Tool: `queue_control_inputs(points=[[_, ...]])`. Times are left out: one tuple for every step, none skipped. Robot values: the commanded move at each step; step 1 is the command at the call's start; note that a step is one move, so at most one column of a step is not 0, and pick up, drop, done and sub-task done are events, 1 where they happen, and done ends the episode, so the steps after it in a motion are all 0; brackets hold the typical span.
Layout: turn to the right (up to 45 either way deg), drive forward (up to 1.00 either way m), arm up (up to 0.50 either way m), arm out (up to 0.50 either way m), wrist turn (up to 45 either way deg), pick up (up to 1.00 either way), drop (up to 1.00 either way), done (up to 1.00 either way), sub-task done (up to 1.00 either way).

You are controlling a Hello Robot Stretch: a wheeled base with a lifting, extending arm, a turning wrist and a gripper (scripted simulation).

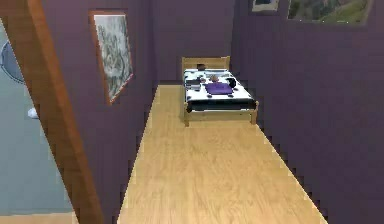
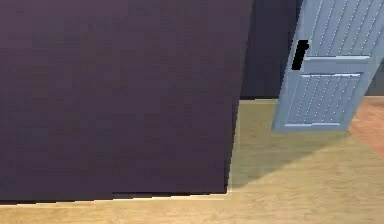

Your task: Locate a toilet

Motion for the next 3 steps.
queue_control_inputs(points=[[39.0,0.00,0.00,0.00,0.0,0.00,0.00,0.00,0.00],[0.0,0.20,0.00,0.00,0.0,0.00,0.00,0.00,0.00],[-45.0,0.00,0.00,0.00,0.0,0.00,0.00,0.00,0.00]])
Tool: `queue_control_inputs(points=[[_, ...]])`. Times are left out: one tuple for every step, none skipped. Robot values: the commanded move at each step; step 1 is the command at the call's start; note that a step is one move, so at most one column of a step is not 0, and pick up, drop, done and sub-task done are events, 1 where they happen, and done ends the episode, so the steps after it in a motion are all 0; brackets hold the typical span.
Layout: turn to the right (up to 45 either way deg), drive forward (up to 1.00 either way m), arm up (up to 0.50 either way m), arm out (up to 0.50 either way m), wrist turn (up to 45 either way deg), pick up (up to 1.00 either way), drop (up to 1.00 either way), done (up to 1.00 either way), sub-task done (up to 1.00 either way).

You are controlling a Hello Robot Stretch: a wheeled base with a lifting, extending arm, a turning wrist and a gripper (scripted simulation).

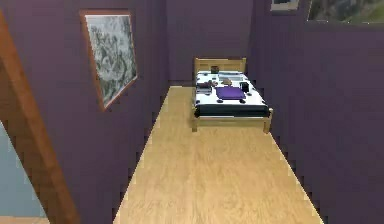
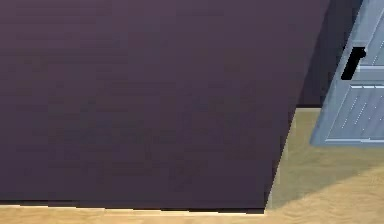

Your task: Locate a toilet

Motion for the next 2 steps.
queue_control_inputs(points=[[-45.0,0.00,0.00,0.00,0.0,0.00,0.00,0.00,0.00],[-6.0,0.00,0.00,0.00,0.0,0.00,0.00,0.00,0.00]])
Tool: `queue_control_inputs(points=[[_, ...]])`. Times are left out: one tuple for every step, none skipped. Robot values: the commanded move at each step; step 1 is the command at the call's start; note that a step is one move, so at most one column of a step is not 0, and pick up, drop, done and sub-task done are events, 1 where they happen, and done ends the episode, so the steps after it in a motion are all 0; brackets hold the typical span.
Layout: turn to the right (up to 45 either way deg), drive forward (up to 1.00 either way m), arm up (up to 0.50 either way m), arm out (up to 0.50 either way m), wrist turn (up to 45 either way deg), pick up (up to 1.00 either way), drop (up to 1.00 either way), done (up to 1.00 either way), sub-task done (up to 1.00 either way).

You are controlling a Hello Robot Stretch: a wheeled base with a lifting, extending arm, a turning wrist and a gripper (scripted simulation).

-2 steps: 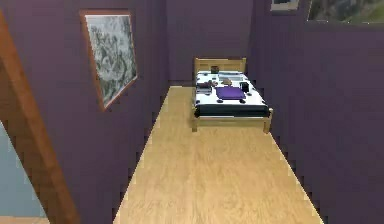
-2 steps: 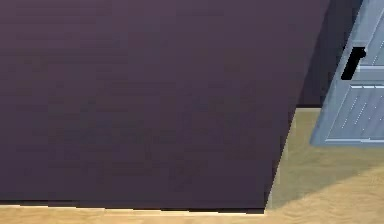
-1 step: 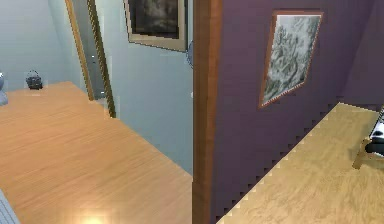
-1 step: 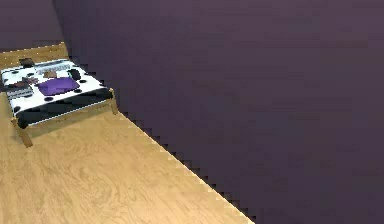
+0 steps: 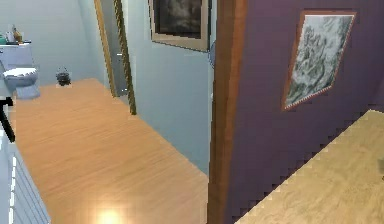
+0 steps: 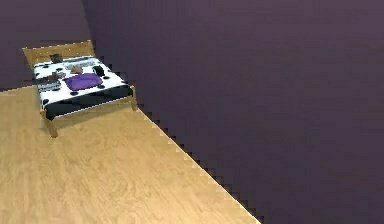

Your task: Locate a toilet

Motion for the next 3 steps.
queue_control_inputs(points=[[0.0,0.35,0.00,0.00,0.0,0.00,0.00,0.00,0.00],[-36.0,0.00,0.00,0.00,0.0,0.00,0.00,0.00,0.00],[0.0,1.00,0.00,0.00,0.0,0.00,0.00,0.00,0.00]])
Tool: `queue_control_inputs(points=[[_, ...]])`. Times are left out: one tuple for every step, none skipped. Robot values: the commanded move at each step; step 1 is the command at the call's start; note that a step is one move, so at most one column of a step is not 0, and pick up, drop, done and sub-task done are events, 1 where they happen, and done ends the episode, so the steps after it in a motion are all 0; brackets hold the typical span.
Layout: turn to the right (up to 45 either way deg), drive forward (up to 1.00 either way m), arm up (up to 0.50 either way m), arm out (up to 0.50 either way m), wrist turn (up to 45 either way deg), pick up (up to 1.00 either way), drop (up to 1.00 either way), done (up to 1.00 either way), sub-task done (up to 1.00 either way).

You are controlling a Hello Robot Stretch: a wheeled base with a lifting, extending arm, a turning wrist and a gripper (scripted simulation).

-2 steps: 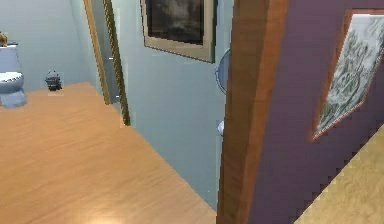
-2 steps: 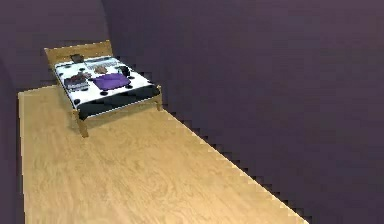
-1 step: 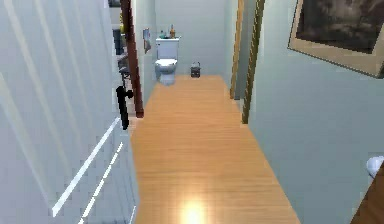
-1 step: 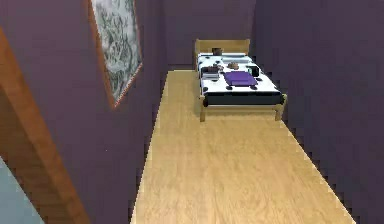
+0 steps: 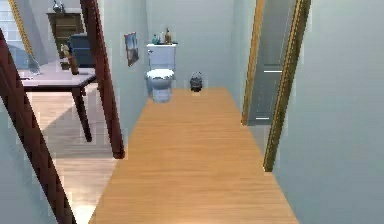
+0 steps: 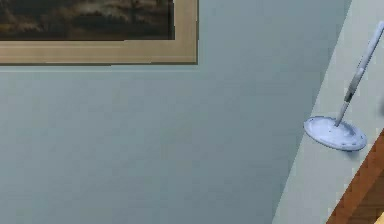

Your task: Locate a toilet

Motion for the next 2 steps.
queue_control_inputs(points=[[-3.0,0.00,0.00,0.00,0.0,0.00,0.00,0.00,0.00],[45.0,0.00,0.00,0.00,0.0,0.00,0.00,0.00,0.00]])
